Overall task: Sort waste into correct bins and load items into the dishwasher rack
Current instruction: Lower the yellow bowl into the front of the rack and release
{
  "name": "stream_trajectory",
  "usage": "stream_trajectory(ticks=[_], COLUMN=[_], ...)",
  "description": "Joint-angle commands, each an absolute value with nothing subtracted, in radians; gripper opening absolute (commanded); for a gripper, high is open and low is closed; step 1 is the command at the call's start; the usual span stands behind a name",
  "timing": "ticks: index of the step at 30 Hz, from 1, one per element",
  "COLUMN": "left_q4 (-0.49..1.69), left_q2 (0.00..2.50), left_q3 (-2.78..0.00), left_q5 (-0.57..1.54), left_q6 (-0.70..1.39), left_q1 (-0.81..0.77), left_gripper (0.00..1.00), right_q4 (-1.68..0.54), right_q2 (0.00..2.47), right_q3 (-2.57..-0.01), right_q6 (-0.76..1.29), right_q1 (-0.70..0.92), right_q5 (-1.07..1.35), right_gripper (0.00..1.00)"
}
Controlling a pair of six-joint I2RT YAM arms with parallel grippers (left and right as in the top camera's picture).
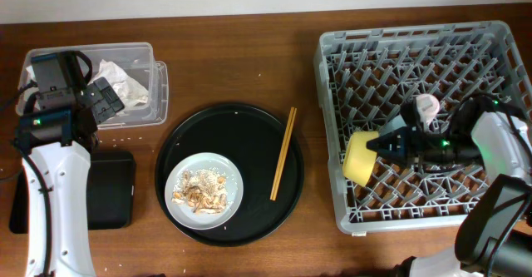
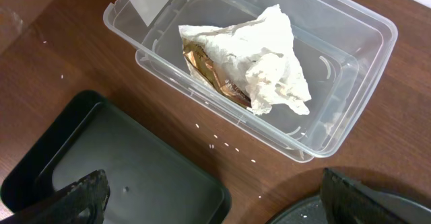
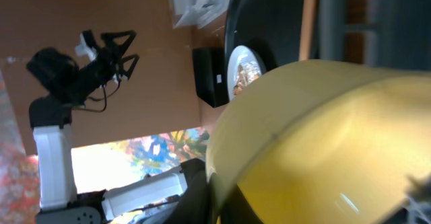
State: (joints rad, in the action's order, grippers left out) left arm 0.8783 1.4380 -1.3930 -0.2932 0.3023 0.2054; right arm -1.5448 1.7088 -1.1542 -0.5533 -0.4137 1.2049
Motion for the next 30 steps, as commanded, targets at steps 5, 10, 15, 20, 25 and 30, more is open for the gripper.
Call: stream_trajectory(ticks=[5,10,15,20,25,30], left_q4=[0.877,0.877,0.877,0.877,0.877,0.877], left_q2=[1.439,1.439,1.439,1.439,1.439,1.439], left_q3=[-1.398,-1.398,-1.398,-1.398,-1.398,-1.398], left_q5=[-0.303,-0.303,-0.303,-0.303,-0.303,-0.303], left_q6=[0.297,0.297,0.297,0.297,0.297,0.297], left_q1=[0.212,0.212,0.212,0.212,0.212,0.212], left_gripper=[0.99,0.99,0.99,0.99,0.99,0.99], right_q4=[-1.57,-1.575,-1.575,-1.597,-1.65,-1.699], right_q2=[1.723,1.691,1.663,1.62,1.508,1.387], right_q3=[-1.169,-1.251,-1.394,-1.525,-1.533,-1.526], right_q6=[-0.547,-0.442,-0.268,-0.151,-0.16,-0.097], right_q1=[-0.447,-0.5,-0.547,-0.548,-0.485,-0.298], right_q5=[1.049,0.949,0.735,0.616,0.601,0.478], right_gripper=[0.24,0.34,0.46,0.47,0.46,0.44])
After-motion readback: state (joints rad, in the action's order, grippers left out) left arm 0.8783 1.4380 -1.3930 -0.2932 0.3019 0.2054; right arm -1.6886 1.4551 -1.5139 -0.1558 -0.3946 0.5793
